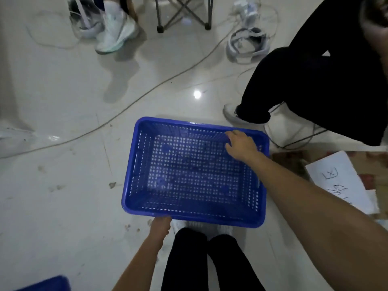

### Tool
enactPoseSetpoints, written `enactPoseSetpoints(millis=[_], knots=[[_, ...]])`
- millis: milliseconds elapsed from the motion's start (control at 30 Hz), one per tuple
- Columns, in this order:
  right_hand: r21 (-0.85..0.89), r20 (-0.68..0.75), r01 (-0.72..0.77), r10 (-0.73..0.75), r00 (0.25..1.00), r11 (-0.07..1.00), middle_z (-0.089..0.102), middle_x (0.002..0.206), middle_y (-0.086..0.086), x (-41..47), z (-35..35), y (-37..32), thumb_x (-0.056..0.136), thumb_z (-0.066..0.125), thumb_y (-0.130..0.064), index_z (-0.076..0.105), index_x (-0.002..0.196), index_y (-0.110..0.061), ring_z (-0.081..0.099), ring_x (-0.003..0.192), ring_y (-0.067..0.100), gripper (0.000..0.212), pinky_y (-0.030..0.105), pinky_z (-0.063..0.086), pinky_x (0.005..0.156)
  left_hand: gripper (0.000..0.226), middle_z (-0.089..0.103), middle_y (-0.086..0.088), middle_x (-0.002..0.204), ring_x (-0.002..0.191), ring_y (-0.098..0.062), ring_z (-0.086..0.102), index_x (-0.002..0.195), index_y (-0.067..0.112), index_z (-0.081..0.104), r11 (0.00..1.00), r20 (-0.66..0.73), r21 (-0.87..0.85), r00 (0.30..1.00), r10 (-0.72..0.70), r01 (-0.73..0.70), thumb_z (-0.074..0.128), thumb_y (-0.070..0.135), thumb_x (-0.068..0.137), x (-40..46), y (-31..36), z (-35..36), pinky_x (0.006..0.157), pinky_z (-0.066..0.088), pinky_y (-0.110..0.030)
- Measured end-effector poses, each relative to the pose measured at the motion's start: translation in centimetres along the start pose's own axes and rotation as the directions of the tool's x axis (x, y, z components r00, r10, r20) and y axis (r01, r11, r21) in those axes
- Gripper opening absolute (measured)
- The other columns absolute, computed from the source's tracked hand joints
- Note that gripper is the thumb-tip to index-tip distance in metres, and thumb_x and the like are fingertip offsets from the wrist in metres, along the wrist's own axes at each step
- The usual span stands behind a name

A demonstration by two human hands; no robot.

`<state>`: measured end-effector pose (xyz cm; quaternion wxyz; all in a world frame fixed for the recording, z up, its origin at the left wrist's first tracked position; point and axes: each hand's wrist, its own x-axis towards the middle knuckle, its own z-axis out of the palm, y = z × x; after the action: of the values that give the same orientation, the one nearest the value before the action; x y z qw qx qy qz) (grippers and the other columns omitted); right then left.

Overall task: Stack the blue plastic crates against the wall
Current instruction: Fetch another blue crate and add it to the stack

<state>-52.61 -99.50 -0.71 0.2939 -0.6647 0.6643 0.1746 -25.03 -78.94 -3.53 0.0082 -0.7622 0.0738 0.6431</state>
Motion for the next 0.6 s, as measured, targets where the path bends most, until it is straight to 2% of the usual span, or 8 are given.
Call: enactPoseSetpoints(millis=[100, 200, 267, 333, 433, 533, 600], knots=[[-0.023, 0.0, 0.001, -0.001, 1.0, 1.0, 0.027, 0.156, 0.012, 5.2, 3.1, 0.8, 0.097, 0.041, -0.029, 0.023, 0.15, -0.015, 0.034, 0.137, 0.033, 0.058, 0.046, 0.036, 0.107, 0.019, 0.034, -0.009, 0.067, 0.057, -0.019, 0.031, 0.076, 0.008, 0.044, 0.958, -0.067, -0.258, 0.987, -0.148, 0.126, 0.052, 0.015, 0.092, 5.0, -2.0, 0.7, 0.055, 0.028, -0.032], [-0.027, -0.034, 0.001, -0.002, 0.999, 1.0, 0.023, 0.158, 0.012, 9.4, 5.6, 1.8, 0.096, 0.041, -0.027, 0.018, 0.151, -0.014, 0.032, 0.138, 0.034, 0.06, 0.046, 0.036, 0.108, 0.007, 0.044, -0.008, 0.071, 0.061, -0.017, 0.042, 0.088, 0.002, 0.05, 0.886, -0.071, -0.427, 0.971, -0.229, 0.178, 0.051, 0.008, 0.092, 8.9, -4.2, 2.0, 0.057, 0.035, -0.026], [-0.058, -0.046, 0.009, -0.012, 0.999, 0.998, 0.02, 0.158, 0.014, 11.7, 6.8, 2.3, 0.097, 0.041, -0.027, 0.015, 0.152, -0.014, 0.028, 0.141, 0.035, 0.062, 0.046, 0.032, 0.111, 0.008, 0.052, -0.005, 0.078, 0.071, -0.018, 0.053, 0.1, 0.003, 0.05, 0.847, -0.044, -0.502, 0.974, -0.223, 0.171, 0.046, 0.005, 0.094, 10.9, -5.2, 3.0, 0.061, 0.046, -0.024], [-0.089, -0.005, 0.027, -0.028, 1.0, 0.996, 0.018, 0.159, 0.014, 13.5, 7.6, 2.6, 0.098, 0.04, -0.03, 0.011, 0.153, -0.014, 0.024, 0.143, 0.034, 0.064, 0.046, 0.029, 0.114, 0.011, 0.058, -0.007, 0.085, 0.087, -0.024, 0.06, 0.103, 0.002, 0.051, 0.787, 0.0, -0.593, 0.977, -0.212, 0.171, 0.042, 0.005, 0.098, 12.0, -5.3, 3.4, 0.066, 0.054, -0.027], [-0.106, 0.054, 0.031, -0.025, 0.998, 0.994, 0.021, 0.157, 0.017, 15.3, 8.3, 2.6, 0.099, 0.038, -0.035, 0.012, 0.152, -0.015, 0.029, 0.14, 0.036, 0.063, 0.045, 0.032, 0.112, 0.014, 0.059, -0.009, 0.086, 0.08, -0.022, 0.06, 0.096, 0.002, 0.054, 0.747, 0.007, -0.647, 0.98, -0.199, 0.156, 0.042, 0.009, 0.099, 12.8, -4.8, 3.6, 0.07, 0.054, -0.03], [-0.019, 0.045, 0.023, -0.022, 0.999, 1.0, 0.039, 0.142, 0.024, 15.8, 7.6, 2.0, 0.098, 0.041, -0.031, 0.029, 0.147, -0.014, 0.045, 0.123, 0.04, 0.053, 0.043, 0.042, 0.098, 0.026, 0.062, -0.013, 0.103, 0.085, -0.022, 0.06, 0.121, 0.002, 0.051, 0.744, 0.026, -0.652, 0.985, -0.171, 0.146, 0.045, 0.012, 0.098, 12.4, -4.8, 3.5, 0.089, 0.049, -0.035], [0.047, 0.029, 0.032, -0.033, 0.999, 0.998, 0.048, 0.134, 0.026, 15.3, 6.7, 1.6, 0.099, 0.041, -0.028, 0.035, 0.145, -0.016, 0.05, 0.117, 0.041, 0.049, 0.042, 0.045, 0.095, 0.028, 0.064, -0.01, 0.1, 0.086, -0.02, 0.061, 0.123, 0.001, 0.052, 0.787, 0.002, -0.609, 0.992, -0.126, 0.101, 0.046, 0.009, 0.098, 11.7, -5.4, 3.0, 0.083, 0.051, -0.032]])
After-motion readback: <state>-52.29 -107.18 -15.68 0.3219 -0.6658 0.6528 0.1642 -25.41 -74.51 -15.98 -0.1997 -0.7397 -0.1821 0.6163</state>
